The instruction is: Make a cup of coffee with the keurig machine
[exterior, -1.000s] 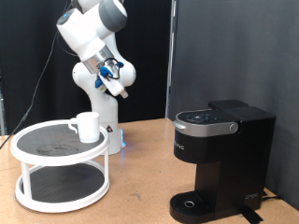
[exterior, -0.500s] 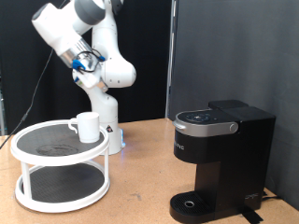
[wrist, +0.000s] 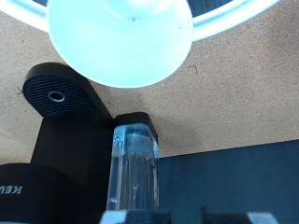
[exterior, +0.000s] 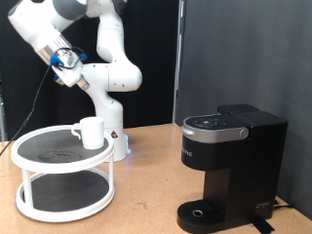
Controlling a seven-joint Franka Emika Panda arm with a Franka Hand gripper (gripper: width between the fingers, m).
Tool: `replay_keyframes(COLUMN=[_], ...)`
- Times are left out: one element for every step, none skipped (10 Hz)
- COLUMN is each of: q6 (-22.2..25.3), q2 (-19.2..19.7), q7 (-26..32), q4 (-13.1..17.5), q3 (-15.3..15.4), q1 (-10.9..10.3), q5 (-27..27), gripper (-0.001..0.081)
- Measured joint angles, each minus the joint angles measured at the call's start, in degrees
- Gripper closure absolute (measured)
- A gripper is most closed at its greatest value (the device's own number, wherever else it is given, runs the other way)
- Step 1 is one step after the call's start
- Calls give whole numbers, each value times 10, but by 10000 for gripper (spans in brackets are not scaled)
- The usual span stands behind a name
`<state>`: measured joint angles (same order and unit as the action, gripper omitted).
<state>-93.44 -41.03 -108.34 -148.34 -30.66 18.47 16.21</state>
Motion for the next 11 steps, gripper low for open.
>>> replay_keyframes(q6=[5,5,5,5,5,3,-5,-17,-34,-51,-67], q2=[1,1,1,2,3,5,7,8,8,8,8], q7=[6,8,8,8,8,8,8,8,8,10,15], q4=[8,14,16,17,17,17,15,10,2,-9,-20], q3=[-15,-27,-36,-46,-54,-60,-65,-68,-70,-71,-71], q1=[0,1,1,0,1,0,1,1,0,0,0], q5=[0,0,1,2,2,2,3,3,3,3,2], gripper=[806,806,806,806,806,806,782,782,604,604,403])
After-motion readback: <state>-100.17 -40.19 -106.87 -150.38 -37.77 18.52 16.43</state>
